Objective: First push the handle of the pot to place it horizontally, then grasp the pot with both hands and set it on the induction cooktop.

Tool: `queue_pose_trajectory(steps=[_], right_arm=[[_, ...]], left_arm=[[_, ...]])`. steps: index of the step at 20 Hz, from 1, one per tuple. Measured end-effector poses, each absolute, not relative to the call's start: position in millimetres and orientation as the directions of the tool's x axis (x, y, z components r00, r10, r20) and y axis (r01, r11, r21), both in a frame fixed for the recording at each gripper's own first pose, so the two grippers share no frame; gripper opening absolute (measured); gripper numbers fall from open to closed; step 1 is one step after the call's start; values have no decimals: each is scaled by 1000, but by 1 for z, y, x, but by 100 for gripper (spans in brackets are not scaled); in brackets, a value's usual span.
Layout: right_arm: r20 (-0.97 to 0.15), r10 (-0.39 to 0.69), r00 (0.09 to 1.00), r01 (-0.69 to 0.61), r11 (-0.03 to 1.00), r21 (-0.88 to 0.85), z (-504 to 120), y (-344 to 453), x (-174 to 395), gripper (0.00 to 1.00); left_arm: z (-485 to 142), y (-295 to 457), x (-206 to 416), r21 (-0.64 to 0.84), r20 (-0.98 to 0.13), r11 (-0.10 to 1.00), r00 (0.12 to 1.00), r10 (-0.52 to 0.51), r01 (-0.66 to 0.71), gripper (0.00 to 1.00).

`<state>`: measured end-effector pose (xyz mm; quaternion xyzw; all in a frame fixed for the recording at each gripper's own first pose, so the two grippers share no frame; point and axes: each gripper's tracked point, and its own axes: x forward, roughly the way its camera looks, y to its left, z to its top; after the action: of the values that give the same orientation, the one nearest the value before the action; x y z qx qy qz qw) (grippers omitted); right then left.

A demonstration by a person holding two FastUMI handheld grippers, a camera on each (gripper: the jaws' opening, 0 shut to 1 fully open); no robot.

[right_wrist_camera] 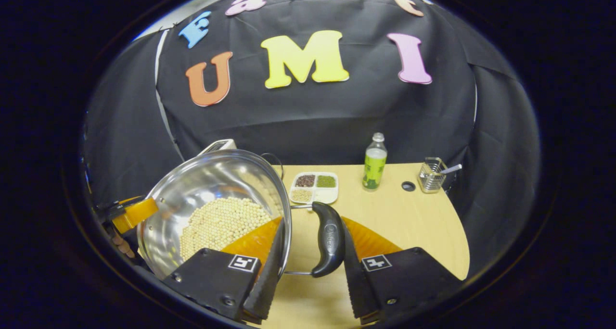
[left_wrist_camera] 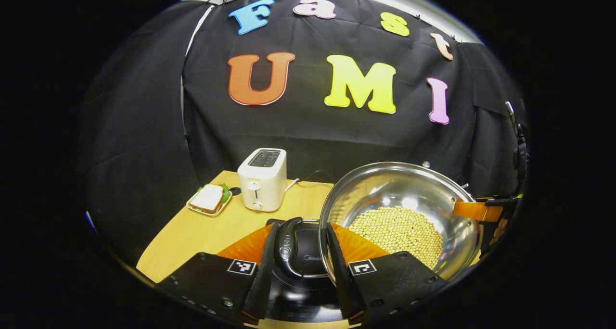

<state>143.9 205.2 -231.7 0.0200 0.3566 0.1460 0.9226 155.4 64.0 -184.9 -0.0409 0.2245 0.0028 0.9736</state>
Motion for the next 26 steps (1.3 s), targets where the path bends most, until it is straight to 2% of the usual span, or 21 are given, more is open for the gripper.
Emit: queue_pose_trajectory(steps=[10, 13, 17, 25, 26], right_arm=[[-713, 316, 626, -300, 942, 154, -288, 281, 165, 65], [-737, 310, 601, -305, 941, 147, -311, 299, 170, 63], [-758, 293, 584, -287, 947, 145, -338, 311, 174, 65], [-770, 255, 585, -241, 961, 135, -379, 320, 160, 63], [-751, 259, 607, -242, 961, 136, -378, 320, 161, 63]], left_arm=[[-236, 127, 184, -79, -514, 992, 857, 43, -98, 55], [-259, 138, 192, -78, -551, 990, 833, 54, -116, 55], [-278, 150, 206, -62, -568, 991, 821, 64, -120, 55], [-317, 158, 215, -82, -615, 986, 786, 62, -142, 55], [-318, 159, 217, -93, -591, 986, 805, 57, -138, 55]])
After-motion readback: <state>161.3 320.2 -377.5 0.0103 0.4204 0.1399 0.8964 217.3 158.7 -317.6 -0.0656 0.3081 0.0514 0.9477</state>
